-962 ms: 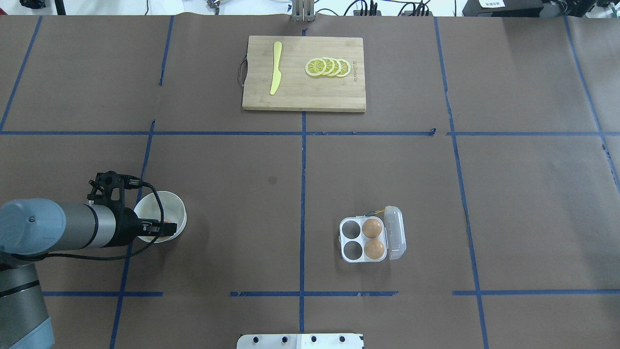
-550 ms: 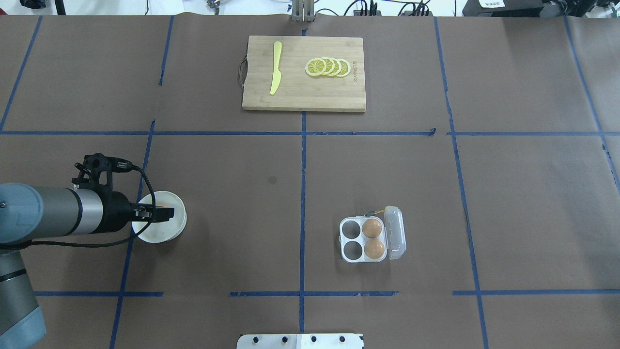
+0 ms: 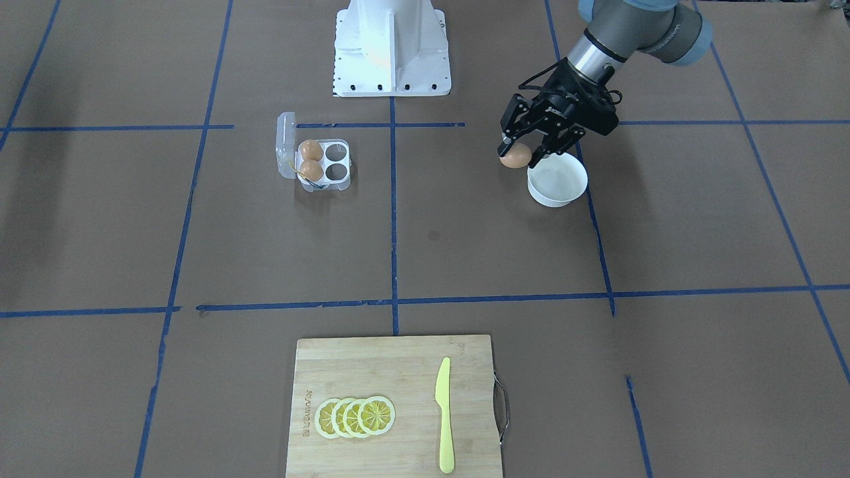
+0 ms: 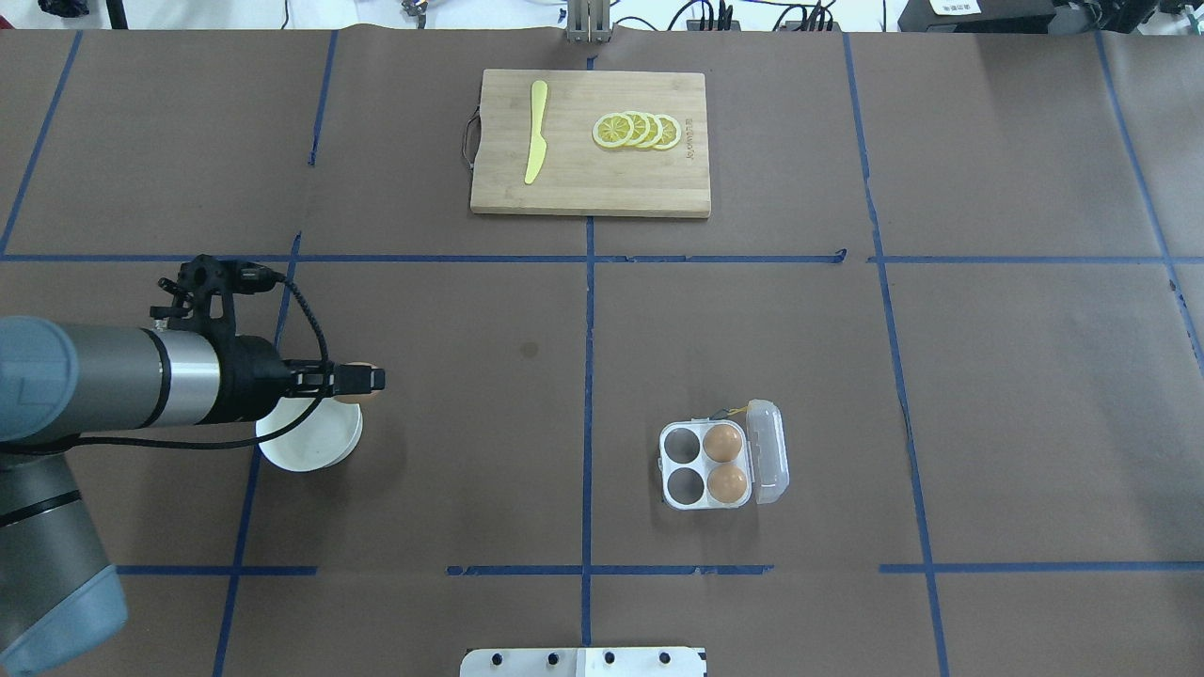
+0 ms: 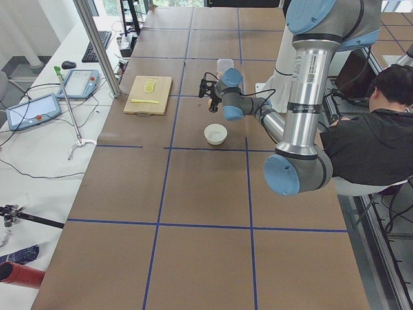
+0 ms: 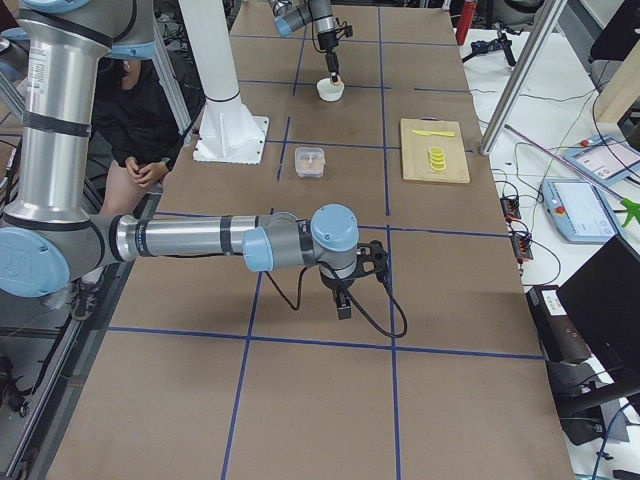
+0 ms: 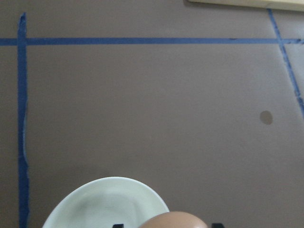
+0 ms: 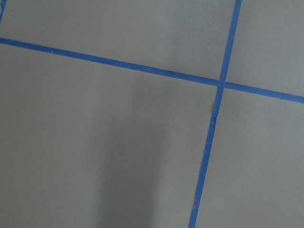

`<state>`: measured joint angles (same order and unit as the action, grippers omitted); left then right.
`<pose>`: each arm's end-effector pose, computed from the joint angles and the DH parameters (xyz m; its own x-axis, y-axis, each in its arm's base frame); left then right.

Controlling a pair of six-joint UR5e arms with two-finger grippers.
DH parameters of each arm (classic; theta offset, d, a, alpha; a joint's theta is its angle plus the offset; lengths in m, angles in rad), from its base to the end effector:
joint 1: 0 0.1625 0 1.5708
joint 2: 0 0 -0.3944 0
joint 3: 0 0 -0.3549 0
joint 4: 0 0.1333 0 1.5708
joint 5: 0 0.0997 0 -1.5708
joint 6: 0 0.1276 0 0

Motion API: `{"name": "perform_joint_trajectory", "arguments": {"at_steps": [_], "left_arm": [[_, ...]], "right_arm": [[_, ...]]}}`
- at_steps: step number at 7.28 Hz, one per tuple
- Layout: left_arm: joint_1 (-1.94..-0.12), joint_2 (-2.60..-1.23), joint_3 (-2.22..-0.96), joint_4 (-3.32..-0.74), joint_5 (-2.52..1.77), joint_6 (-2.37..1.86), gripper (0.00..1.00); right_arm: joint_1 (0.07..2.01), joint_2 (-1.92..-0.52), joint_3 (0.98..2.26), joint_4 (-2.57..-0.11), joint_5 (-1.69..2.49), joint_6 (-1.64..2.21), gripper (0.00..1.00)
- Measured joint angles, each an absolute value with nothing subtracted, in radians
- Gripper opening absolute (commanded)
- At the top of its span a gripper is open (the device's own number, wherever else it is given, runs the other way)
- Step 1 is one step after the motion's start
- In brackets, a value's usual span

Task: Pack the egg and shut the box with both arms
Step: 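Lift the egg with the left gripper and carry it to the carton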

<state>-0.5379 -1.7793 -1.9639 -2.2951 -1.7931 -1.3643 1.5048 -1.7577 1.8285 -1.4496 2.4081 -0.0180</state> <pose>0.3920 -0.3563 0.2809 0.2686 0.0726 -0.9605 0.2666 0.9526 0.1466 0.0124 -0.3966 0.5898 0.6574 -0.2032 0.7256 0.0766 0.9760 0.2039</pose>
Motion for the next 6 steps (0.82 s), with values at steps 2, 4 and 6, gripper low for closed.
{"name": "perform_joint_trajectory", "arguments": {"at_steps": [2,4,6], "left_arm": [[-0.495,-1.947,-1.888,-2.320,-1.771,-1.508,0.00],[-0.413,-2.036,-1.803,-2.428,-1.699,-1.577,0.00],[-0.312,-2.109,-1.676,-2.564,-1.583,-1.596,0.00]], "right_arm": [[1.505,-1.758,1.828,-1.450,2.408,-0.017,1.00],[1.505,-1.758,1.826,-1.450,2.408,-0.017,1.00],[1.505,-1.759,1.825,-1.450,2.408,-0.017,1.00]]}}
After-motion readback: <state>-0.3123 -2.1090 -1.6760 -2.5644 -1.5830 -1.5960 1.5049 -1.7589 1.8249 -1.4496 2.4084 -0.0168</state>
